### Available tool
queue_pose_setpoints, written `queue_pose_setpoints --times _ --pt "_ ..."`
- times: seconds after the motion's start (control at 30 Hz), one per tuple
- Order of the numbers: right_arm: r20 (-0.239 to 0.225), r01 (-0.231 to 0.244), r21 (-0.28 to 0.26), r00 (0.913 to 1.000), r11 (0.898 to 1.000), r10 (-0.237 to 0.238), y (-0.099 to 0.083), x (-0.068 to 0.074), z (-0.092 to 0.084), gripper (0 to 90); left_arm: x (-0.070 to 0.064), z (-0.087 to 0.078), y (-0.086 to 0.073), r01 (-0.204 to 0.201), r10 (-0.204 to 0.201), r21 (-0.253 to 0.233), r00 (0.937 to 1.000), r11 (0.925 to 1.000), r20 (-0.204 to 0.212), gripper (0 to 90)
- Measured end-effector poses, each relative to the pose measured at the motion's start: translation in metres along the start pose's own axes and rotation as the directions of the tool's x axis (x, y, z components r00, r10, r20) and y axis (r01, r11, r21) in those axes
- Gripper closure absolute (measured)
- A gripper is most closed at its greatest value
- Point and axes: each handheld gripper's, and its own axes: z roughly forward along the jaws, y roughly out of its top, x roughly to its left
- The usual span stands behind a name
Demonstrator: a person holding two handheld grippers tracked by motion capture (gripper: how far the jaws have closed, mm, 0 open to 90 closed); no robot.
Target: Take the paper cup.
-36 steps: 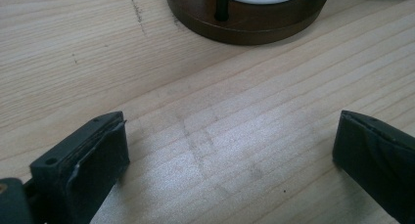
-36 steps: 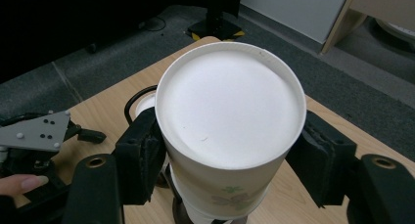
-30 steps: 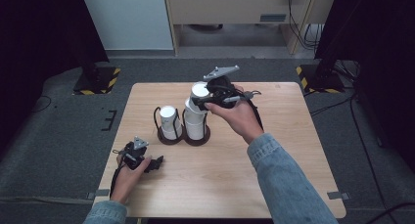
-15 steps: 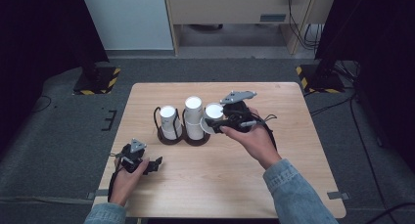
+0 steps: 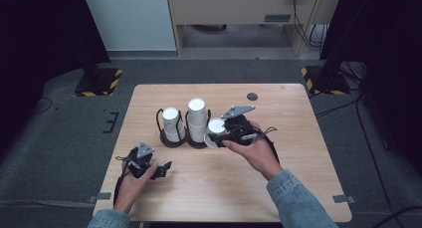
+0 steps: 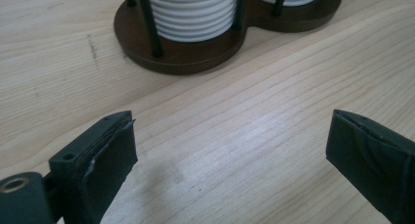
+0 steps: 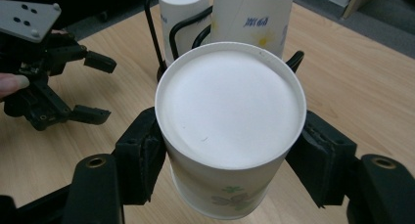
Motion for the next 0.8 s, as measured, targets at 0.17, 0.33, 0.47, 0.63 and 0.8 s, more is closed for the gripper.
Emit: queue_pose_setpoints --times 0.17,0.33,0.47,0.63,0.8 --pt "0.001 -0.001 0.028 1.0000 1.000 0.001 -0.006 0.004 0.011 34.1 -0.008 -0.003 0.004 -0.008 0.008 -0.019 0.9999 0.9998 0.013 3.9" --pt "-0.012 -0.007 0.027 0.9999 1.000 0.007 -0.008 0.012 0.015 34.1 -0.020 -0.004 0.008 -0.036 0.037 -0.031 0.9990 0.9988 0.025 6.7" --pt "-0.036 0.014 0.022 0.9993 1.000 -0.013 -0.009 0.022 0.017 34.0 -0.029 -0.001 0.010 -0.063 0.064 -0.034 0.9974 0.9974 0.032 9.9" --pt "-0.057 0.011 0.028 0.9983 1.000 -0.009 -0.010 0.027 0.025 34.0 -0.031 0.000 0.012 -0.070 0.073 -0.054 0.9965 0.9961 0.042 17.4" --pt "-0.074 0.007 0.026 0.9972 1.000 -0.005 -0.007 0.031 0.031 34.0 -0.033 0.001 0.015 -0.075 0.081 -0.086 0.9948 0.9935 0.062 21.4"
